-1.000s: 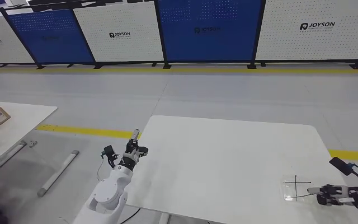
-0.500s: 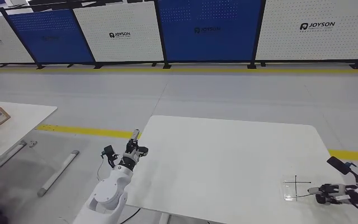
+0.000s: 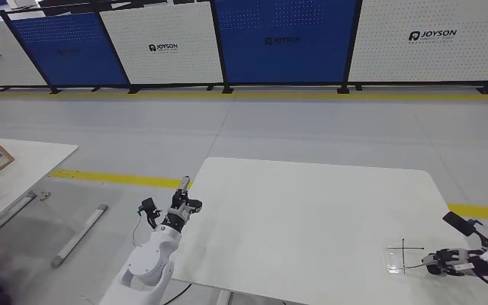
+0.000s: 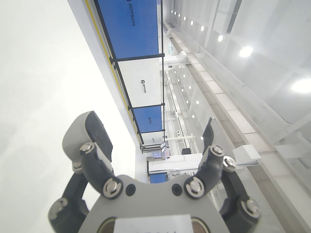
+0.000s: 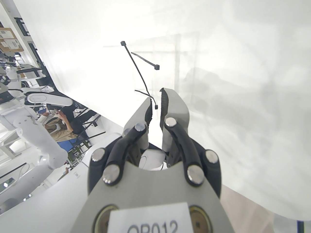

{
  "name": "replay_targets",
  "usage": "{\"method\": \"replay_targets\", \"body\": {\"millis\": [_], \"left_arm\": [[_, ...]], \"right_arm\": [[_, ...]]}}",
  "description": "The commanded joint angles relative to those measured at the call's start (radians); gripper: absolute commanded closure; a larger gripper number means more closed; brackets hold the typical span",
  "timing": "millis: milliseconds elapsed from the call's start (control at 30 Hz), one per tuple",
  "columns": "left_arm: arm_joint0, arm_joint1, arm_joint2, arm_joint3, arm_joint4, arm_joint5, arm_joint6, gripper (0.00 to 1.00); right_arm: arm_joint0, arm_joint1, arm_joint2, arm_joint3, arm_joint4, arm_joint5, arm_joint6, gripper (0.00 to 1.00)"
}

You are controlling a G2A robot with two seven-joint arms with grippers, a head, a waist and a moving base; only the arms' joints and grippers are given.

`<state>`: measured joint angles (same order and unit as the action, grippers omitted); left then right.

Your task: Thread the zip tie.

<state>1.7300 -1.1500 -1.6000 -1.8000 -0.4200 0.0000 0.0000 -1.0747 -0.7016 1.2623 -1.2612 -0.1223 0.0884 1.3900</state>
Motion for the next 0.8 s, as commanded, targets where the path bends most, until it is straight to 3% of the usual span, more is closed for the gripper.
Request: {"method": "replay_targets", "body": {"millis": [0, 67, 500, 600, 767], "left_arm": [[0.0, 0.0, 0.0, 0.0, 0.0, 0.0, 0.0, 0.0], [0.0, 0.0, 0.0, 0.0, 0.0, 0.0, 0.0, 0.0], [0.0, 0.0, 0.0, 0.0, 0.0, 0.0, 0.0, 0.0], [0.0, 0.0, 0.0, 0.0, 0.0, 0.0, 0.0, 0.0], [0.0, 0.0, 0.0, 0.0, 0.0, 0.0, 0.0, 0.0]], "right_arm": [[0.002, 0.0, -0.001, 0.001, 0.0, 0.0, 0.0, 0.91], [0.003, 0.0, -0.002, 0.002, -0.001, 0.0, -0.001, 1.0], [-0.034, 0.015, 0.047, -0.037, 0.001, -0.001, -0.017, 1.0], [-0.059, 0.022, 0.08, -0.052, 0.015, -0.007, -0.031, 1.0], [-0.136, 0.041, 0.183, -0.079, 0.094, -0.063, -0.03, 1.0]]}}
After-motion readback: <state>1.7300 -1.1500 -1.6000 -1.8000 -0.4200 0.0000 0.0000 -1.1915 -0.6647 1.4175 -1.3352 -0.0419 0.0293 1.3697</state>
